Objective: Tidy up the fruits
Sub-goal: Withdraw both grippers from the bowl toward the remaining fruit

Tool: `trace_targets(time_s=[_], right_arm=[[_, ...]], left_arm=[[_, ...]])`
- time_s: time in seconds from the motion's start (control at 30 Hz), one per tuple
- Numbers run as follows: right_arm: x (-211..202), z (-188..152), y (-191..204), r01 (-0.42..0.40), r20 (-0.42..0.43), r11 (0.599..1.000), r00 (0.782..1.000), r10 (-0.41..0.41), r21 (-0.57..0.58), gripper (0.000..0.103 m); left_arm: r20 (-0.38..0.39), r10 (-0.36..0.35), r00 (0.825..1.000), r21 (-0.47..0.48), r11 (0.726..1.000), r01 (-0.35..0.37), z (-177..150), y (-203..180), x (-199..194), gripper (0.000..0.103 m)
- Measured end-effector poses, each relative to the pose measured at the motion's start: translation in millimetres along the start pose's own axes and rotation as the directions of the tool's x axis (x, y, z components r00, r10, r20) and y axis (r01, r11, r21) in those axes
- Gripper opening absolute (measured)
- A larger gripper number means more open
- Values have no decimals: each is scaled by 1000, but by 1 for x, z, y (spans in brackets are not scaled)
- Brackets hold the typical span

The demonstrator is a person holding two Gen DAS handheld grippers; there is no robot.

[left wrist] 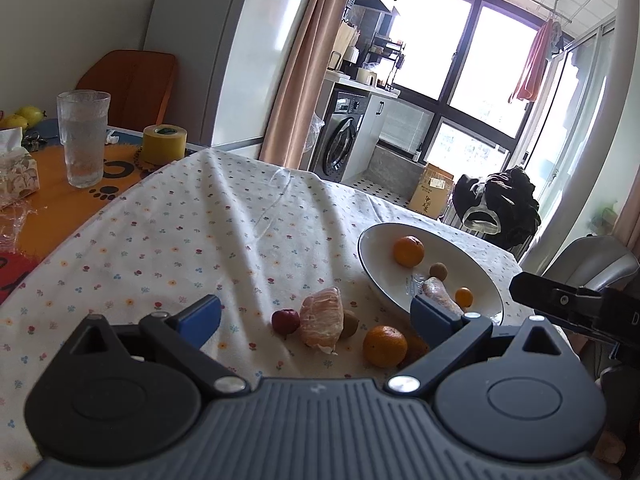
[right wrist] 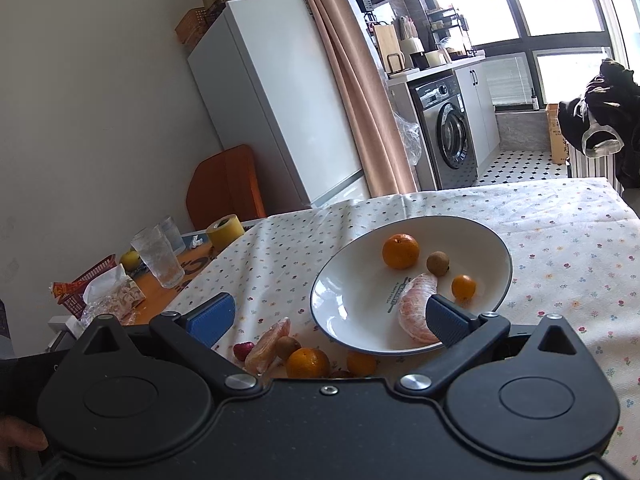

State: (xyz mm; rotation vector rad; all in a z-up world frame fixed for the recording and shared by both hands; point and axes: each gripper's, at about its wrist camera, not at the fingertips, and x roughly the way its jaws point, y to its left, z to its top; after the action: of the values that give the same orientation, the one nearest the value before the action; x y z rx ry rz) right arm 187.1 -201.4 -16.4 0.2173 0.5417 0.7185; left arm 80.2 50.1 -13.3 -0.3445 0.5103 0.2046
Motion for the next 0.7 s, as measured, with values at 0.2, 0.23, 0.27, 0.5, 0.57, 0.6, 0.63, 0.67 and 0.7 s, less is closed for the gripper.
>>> trace_targets(time_s=[0.2, 0.23, 0.27, 0.5, 0.57, 0.6, 0.63, 0.67, 0.7], right_arm=[[0, -8, 9, 5, -24, 1000, 1000, -5, -4, 103], [0, -10, 9, 7, -28, 1000, 1000, -7, -3, 103], [0, -11, 10, 9, -33, 1000, 999, -10, -3, 103], [4, -20, 13, 6, -69, 1000, 998, -7, -16, 103], [6, -23, 15, 2, -79, 1000, 997, -4, -23, 103], [7, -25, 16, -2, -83, 1000, 997, 0, -27, 103], [9, -27, 16, -4, -88, 1000, 996, 1, -31, 103], [11, -28, 17, -4, -91, 999, 996, 0, -37, 102], [13, -31, 18, -2, -97, 999, 995, -3, -48, 101]], left_arm=[[-10, 0, 1000, -4, 1000, 0, -4, 12, -6, 100], [-11, -1, 1000, -4, 1000, 1, -5, 13, -7, 100], [-12, -2, 1000, -4, 1000, 2, -6, 14, -8, 100], [-15, -6, 1000, -4, 1000, 6, -10, 20, -9, 100], [-18, -2, 1000, 4, 1000, 2, -11, 20, -9, 100], [-18, -1, 1000, 11, 1000, 1, -13, 19, -8, 100], [-17, -1, 1000, 14, 1000, 1, -14, 19, -7, 99], [-18, -1, 1000, 16, 1000, 2, -16, 20, -6, 99], [-21, -3, 1000, 16, 1000, 3, -17, 20, -4, 98]])
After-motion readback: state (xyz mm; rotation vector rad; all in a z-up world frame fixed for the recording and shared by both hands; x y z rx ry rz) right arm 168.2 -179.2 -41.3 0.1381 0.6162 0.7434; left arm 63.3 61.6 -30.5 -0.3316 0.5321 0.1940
